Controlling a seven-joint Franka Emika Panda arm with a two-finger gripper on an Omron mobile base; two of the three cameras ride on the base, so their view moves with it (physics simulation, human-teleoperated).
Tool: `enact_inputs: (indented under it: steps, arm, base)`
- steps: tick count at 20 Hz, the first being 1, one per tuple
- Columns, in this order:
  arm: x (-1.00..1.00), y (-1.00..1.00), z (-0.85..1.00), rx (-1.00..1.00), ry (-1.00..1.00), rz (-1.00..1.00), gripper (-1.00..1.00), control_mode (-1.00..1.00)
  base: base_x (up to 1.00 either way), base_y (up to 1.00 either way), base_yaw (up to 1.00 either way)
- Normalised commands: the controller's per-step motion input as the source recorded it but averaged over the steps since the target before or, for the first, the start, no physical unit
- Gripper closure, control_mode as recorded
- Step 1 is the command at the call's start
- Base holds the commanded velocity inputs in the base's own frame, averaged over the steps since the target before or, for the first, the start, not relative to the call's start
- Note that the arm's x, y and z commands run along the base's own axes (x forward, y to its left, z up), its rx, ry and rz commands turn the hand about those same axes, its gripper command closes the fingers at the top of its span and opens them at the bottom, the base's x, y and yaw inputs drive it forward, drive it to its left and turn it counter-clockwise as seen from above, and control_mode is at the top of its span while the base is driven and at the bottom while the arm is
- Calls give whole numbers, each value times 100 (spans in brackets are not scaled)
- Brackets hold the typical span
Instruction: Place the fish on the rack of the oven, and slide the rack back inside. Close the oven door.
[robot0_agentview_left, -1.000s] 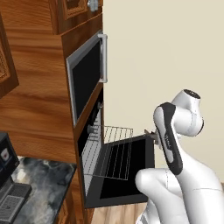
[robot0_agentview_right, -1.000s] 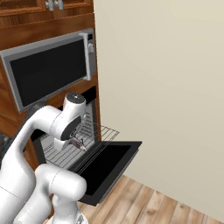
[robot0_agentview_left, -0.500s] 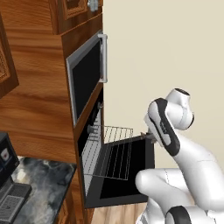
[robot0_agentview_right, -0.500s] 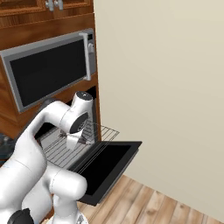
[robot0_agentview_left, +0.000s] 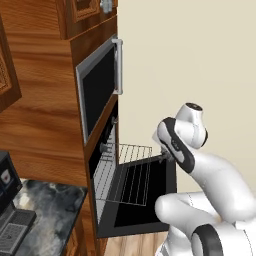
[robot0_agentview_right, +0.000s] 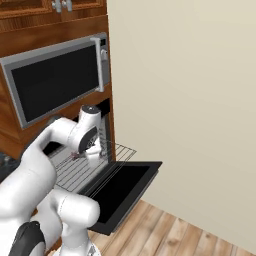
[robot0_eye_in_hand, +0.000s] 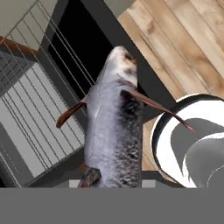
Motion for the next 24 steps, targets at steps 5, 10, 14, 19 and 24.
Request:
enact_inputs:
  steps: [5, 10, 14, 19, 24]
  arm:
    - [0, 13, -19, -12, -44, 28, 100, -100]
    - [0, 24, -13, -6, -36, 15, 100, -100]
    - [5, 19, -19, 0, -10, 14, 100, -100]
    - [8, 0, -25, 0, 0, 18, 100, -100]
    - [12, 0, -41, 0, 1, 18, 100, -100]
  base:
    - [0, 0, 0]
    - [0, 0, 0]
    - [0, 0, 0]
    - [0, 0, 0]
    - [0, 0, 0]
